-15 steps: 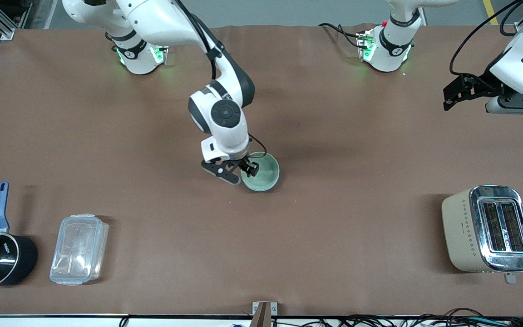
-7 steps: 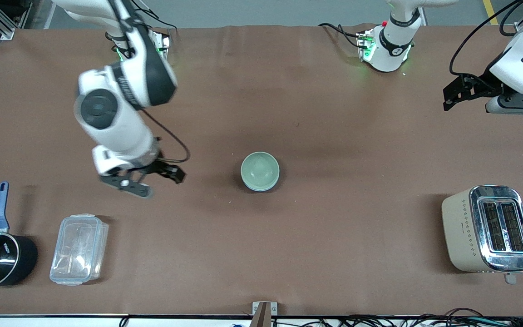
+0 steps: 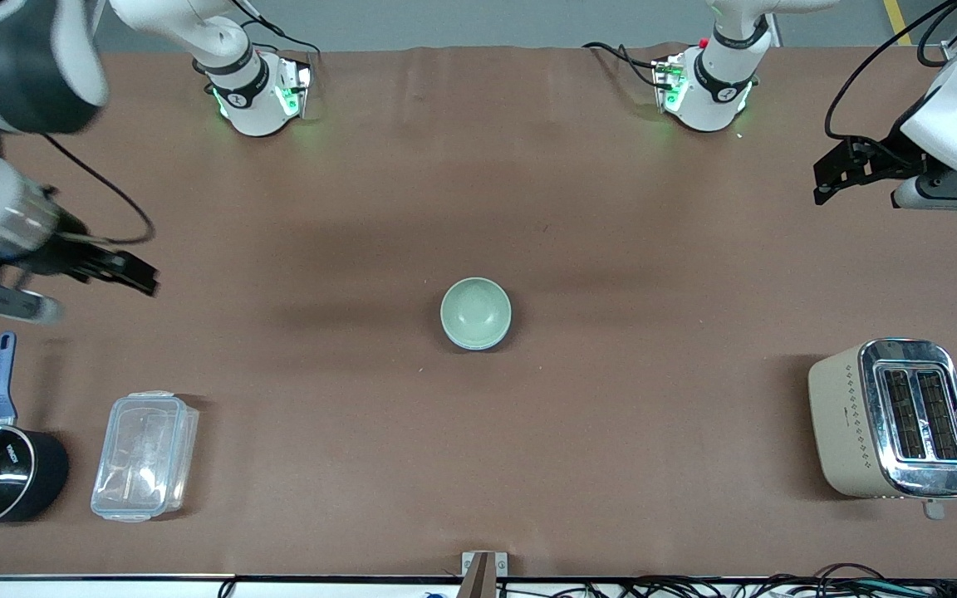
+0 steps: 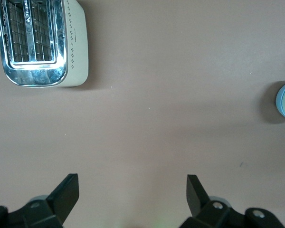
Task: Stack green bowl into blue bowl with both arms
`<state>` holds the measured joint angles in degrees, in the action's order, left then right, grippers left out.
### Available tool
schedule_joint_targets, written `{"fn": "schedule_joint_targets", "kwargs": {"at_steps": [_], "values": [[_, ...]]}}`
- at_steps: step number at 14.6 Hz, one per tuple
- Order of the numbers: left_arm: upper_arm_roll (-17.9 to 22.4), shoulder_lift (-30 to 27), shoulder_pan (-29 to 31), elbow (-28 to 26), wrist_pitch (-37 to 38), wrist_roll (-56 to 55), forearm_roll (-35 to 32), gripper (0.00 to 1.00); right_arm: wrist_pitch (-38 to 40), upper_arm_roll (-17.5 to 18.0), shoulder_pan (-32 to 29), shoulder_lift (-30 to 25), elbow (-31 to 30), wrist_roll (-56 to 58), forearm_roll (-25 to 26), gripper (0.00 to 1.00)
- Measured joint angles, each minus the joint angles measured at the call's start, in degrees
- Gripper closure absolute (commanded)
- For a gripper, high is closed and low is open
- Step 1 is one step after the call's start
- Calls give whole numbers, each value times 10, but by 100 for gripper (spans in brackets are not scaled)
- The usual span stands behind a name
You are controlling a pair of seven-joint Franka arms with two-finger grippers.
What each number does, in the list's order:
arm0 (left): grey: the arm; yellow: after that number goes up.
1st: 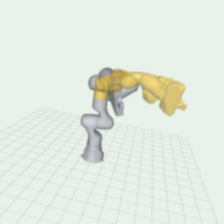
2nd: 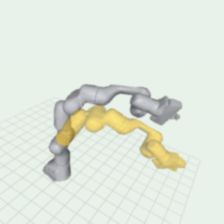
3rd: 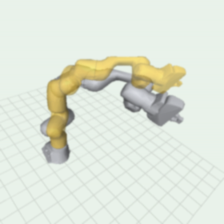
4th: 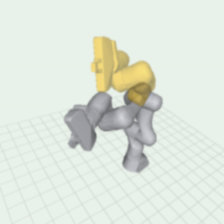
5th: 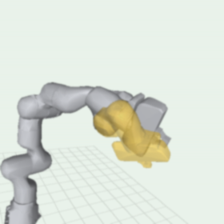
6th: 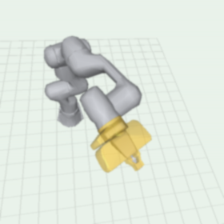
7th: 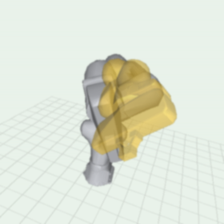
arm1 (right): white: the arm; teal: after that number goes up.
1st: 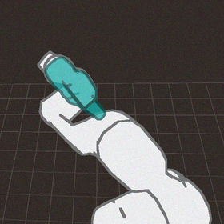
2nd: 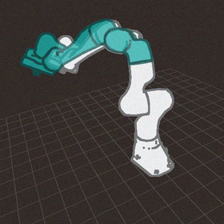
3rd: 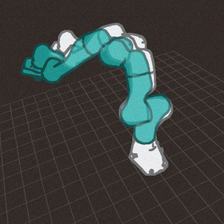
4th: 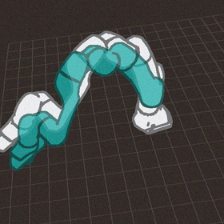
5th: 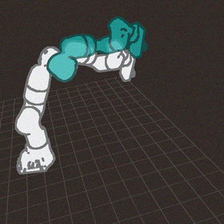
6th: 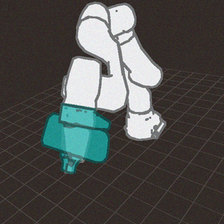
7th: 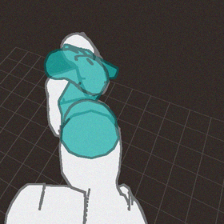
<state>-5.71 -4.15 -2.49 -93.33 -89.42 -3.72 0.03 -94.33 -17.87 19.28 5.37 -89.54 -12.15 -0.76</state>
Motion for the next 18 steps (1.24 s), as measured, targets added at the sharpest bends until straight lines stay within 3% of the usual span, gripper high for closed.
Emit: {"fn": "schedule_joint_targets", "kwargs": {"at_steps": [3, 5, 12, 18], "values": [[0, 3, -1, 4, 0, 0, 0, 0, 46, 48, -122, -61, 1, 128, 1, 0], [-1, 4, -2, 5, 0, 0, 0, 0, 66, 59, -163, -88, 15, 185, 1, 0], [0, 5, -1, 7, 10, 0, 0, 0, 76, 103, -184, -68, 42, 185, 1, 0], [0, 5, 3, 10, 17, 0, 0, 0, 76, 112, -187, -64, 49, 174, 1, 0]]}}
